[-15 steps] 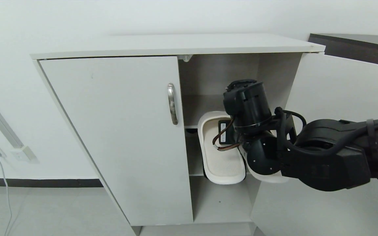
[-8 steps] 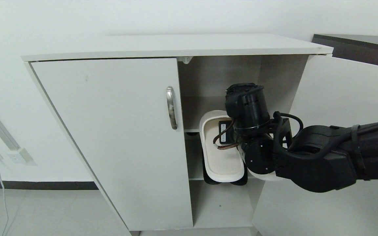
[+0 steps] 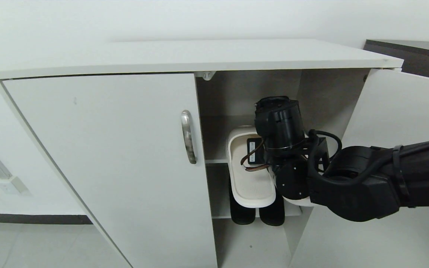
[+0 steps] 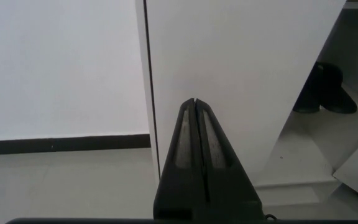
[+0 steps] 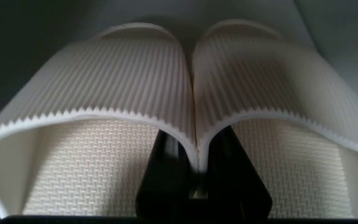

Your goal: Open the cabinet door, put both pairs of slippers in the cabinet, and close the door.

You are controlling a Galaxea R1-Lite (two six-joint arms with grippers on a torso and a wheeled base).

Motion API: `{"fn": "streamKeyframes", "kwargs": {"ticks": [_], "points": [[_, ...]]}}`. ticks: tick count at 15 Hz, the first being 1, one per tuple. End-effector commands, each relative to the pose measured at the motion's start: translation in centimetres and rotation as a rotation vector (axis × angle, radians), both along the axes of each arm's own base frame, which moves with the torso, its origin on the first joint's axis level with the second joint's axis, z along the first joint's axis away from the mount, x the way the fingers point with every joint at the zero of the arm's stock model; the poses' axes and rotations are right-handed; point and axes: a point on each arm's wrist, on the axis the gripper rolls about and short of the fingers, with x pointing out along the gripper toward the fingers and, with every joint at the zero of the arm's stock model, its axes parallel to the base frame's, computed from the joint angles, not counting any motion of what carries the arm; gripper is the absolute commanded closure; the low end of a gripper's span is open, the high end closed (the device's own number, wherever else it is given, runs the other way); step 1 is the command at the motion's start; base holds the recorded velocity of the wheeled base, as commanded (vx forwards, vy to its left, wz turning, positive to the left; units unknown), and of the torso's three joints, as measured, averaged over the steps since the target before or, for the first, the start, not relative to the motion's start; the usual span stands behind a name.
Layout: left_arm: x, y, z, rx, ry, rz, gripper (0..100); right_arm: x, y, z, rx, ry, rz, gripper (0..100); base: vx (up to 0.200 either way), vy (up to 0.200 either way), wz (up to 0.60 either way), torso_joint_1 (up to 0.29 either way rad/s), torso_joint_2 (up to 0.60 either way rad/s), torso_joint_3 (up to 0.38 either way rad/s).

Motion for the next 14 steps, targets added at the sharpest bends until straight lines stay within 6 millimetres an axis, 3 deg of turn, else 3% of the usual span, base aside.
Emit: {"fn": "streamKeyframes", "kwargs": {"ticks": [1,8,14], "points": [[0.0,0.0,0.0,-0.001,0.000,0.000,100,0.1,0.1,-0.2,-0.001,-0.002,0.000,100,0.000,0.000,0.00,0.000,0.00,0.000],[0.0,0.0,0.0,-0.001,0.000,0.001,100,4.4,0.4,-1.2,0.009,0.004,0.000,100,0.000,0.000,0.00,0.000,0.00,0.000],[0.0,0.0,0.0,-0.002,0.002,0.001,100,9.1,0.4,-0.2,0.003,-0.006,-0.048,100,0.000,0.000,0.00,0.000,0.00,0.000]]}}
